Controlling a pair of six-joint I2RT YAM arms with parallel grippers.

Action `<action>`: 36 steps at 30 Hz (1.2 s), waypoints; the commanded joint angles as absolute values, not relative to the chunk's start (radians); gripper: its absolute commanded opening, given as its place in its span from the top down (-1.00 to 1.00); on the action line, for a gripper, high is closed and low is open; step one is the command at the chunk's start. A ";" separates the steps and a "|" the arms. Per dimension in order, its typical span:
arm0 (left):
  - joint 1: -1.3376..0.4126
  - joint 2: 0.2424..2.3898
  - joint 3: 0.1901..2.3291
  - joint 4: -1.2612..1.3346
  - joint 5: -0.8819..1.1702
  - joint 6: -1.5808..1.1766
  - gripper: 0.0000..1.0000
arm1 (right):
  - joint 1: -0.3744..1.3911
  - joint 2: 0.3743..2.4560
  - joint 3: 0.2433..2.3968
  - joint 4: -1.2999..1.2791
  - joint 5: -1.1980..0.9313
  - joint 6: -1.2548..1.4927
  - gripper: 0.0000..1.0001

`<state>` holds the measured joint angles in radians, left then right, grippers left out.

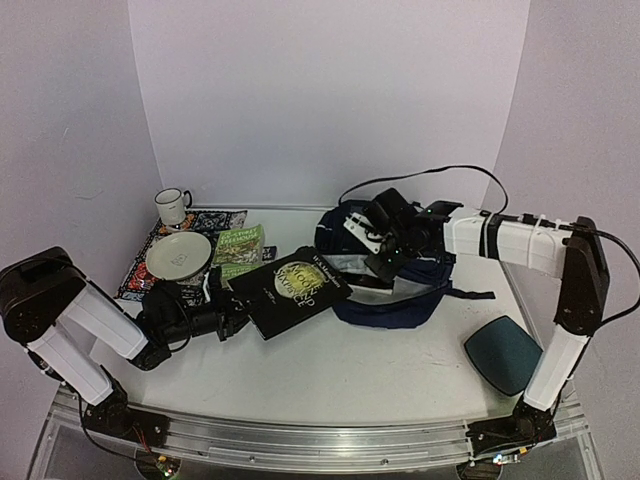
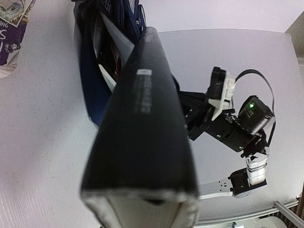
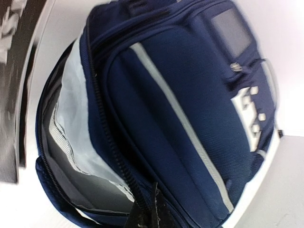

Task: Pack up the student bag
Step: Pick up the largest pocket of the bag from the student bag, then place the book in the largest pocket of the bag.

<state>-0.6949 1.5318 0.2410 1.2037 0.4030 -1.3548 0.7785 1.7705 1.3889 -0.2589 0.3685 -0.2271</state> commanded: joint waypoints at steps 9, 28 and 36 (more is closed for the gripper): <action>-0.752 1.623 0.429 1.593 0.521 -1.422 1.00 | 0.825 1.622 1.462 -0.089 0.483 -0.166 1.00; -0.827 1.804 0.569 1.582 0.519 -1.497 1.00 | 0.890 1.611 1.514 -0.071 0.476 -0.123 1.00; -0.819 1.818 0.597 1.512 0.375 -1.436 1.00 | 0.948 1.570 1.454 -0.071 0.468 -0.055 1.00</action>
